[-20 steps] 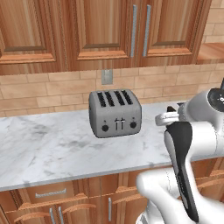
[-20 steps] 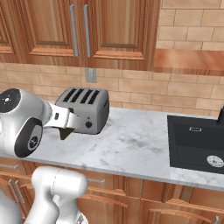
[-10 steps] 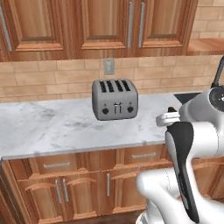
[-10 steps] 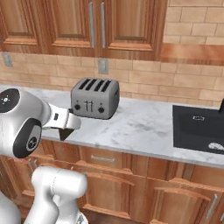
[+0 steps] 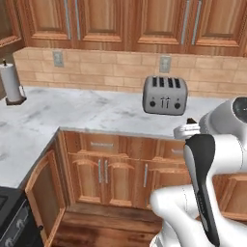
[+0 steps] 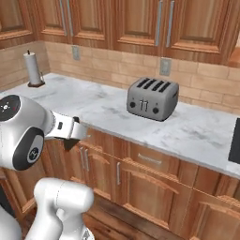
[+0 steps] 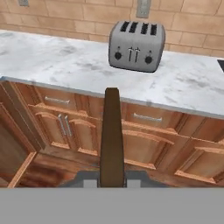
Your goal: Start the toaster. Once the lever pops up, take the bread to the plate on the dining counter.
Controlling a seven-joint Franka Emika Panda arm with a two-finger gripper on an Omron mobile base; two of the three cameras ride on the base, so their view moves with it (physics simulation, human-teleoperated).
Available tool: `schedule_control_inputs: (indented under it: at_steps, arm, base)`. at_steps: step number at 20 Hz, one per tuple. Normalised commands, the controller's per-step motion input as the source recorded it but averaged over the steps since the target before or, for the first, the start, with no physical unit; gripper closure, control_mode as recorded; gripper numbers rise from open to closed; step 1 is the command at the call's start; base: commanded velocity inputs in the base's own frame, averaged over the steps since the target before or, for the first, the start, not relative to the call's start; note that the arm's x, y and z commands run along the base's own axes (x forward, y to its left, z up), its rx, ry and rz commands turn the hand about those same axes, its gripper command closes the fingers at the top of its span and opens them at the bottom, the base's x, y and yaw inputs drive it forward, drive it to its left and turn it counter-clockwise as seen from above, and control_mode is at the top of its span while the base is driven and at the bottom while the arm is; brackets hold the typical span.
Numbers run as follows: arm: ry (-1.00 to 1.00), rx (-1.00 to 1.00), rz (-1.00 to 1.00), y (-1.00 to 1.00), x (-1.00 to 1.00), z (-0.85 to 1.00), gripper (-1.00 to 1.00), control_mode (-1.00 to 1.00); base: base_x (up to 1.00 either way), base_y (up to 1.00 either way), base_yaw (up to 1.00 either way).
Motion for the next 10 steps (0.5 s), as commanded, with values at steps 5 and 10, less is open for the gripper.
schedule_control_inputs:
  at_steps: [5, 10]
  arm:
    - [0.00, 0.00, 0.00, 0.00, 0.00, 0.00, 1.00, 1.00]
    - [0.00, 0.00, 0.00, 0.00, 0.00, 0.00, 1.00, 1.00]
  base:
    - [-0.67, 0.00, 0.60]
    - [-0.66, 0.00, 0.58]
